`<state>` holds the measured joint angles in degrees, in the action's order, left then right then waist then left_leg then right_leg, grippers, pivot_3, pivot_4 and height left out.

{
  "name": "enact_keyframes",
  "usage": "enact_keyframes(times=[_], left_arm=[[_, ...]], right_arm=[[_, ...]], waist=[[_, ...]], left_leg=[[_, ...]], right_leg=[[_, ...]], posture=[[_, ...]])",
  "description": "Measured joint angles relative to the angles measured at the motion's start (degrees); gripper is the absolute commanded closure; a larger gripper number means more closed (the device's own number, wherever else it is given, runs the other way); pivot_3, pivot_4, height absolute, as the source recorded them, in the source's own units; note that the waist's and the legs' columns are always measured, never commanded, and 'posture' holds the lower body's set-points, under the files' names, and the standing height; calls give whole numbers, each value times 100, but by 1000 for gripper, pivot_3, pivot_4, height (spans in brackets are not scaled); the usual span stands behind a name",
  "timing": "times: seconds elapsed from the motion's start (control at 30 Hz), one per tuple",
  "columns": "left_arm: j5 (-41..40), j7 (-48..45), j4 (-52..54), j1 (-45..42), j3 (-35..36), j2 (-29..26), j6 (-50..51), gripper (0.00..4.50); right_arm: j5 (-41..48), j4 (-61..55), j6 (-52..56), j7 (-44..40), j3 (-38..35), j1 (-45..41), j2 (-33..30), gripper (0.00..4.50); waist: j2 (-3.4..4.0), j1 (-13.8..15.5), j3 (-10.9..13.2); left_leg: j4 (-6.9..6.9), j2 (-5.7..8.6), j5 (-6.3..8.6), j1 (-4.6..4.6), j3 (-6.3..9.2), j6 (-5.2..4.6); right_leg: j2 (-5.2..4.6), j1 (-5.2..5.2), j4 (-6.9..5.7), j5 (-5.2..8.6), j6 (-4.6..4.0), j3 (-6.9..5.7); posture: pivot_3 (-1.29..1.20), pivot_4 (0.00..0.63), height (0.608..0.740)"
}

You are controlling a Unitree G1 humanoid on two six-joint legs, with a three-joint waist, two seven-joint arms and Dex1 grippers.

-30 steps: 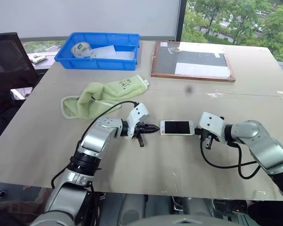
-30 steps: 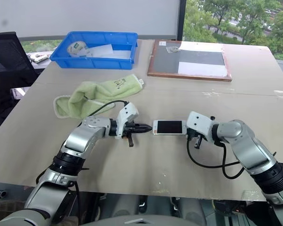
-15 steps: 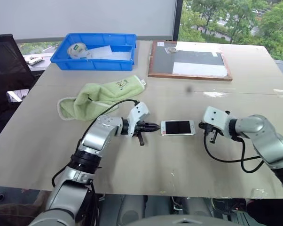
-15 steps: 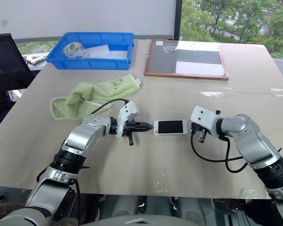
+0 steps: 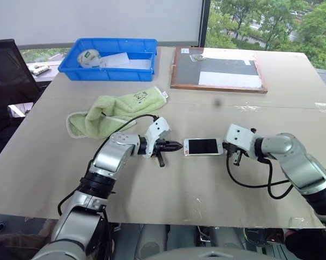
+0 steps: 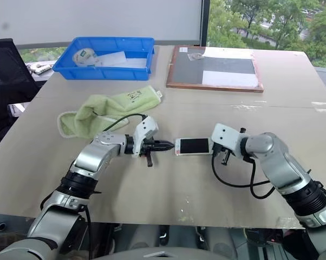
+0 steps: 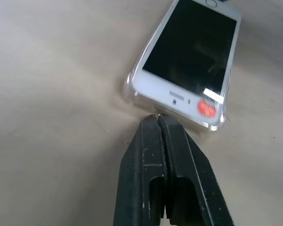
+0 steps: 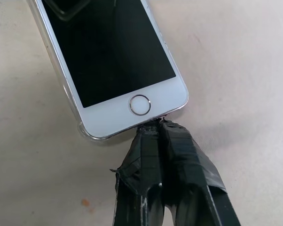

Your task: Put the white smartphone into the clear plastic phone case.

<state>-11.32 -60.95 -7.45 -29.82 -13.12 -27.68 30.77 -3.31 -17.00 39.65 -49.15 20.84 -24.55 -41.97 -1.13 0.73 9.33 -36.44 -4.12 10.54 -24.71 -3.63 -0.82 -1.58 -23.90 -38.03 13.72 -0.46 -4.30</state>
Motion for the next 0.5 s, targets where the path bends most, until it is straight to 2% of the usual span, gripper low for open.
enact_keyframes(times=[0.3,0.5], left_arm=[[53,-2,-5,-2,23,-36,1,4473],[98,-11,-5,34,100,-118,0,4473]], right_arm=[[-258,305,-239,-56,144,-140,295,4500],[-274,686,-901,-67,-59,-18,568,4500]], waist=[[-2,-61,-2],[-9,-163,-6]], left_leg=[[-1,-7,0,15,-2,0],[-1,-10,0,32,4,0]], right_leg=[[10,4,-10,-2,-3,8],[12,10,-16,-4,-5,25]], posture=[[0,150,740],[0,150,740]])
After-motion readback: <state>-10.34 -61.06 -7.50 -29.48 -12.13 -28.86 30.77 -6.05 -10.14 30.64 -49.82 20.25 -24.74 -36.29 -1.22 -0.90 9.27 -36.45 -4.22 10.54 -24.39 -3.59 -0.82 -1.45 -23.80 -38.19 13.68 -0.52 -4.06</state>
